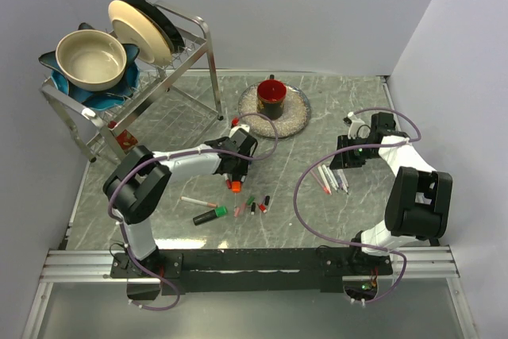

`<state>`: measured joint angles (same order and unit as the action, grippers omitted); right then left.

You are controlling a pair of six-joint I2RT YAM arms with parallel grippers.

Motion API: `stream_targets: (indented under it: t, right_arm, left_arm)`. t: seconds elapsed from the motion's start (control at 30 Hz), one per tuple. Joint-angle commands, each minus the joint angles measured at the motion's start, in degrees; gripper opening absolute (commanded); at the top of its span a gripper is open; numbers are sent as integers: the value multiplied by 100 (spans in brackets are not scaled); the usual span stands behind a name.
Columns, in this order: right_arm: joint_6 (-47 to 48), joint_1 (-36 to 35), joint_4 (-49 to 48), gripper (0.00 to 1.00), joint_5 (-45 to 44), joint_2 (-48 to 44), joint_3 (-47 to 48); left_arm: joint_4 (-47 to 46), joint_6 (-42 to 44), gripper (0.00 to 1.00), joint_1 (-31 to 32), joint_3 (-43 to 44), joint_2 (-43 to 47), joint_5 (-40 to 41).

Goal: Open the pen caps

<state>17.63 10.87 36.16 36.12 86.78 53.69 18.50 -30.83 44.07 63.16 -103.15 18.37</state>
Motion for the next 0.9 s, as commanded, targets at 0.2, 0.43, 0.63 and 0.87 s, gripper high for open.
stream_targets:
  t: [0.2, 0.43, 0.63, 0.87]
  right_arm:
    - [83, 73, 40, 41, 150, -258, 265]
    - [83, 99, 49, 41, 194, -285, 265]
    - [92, 108, 58, 41, 255, -311, 265]
    - [144, 126, 93, 41, 334, -346, 265]
  left_arm:
    - [-40, 24, 51, -4, 241, -205, -185]
    - [-22, 24, 44, -13, 320, -319, -158]
    - [-31, 51, 34, -13, 408, -284, -114]
    - [-189, 147, 22, -13, 478, 110, -105]
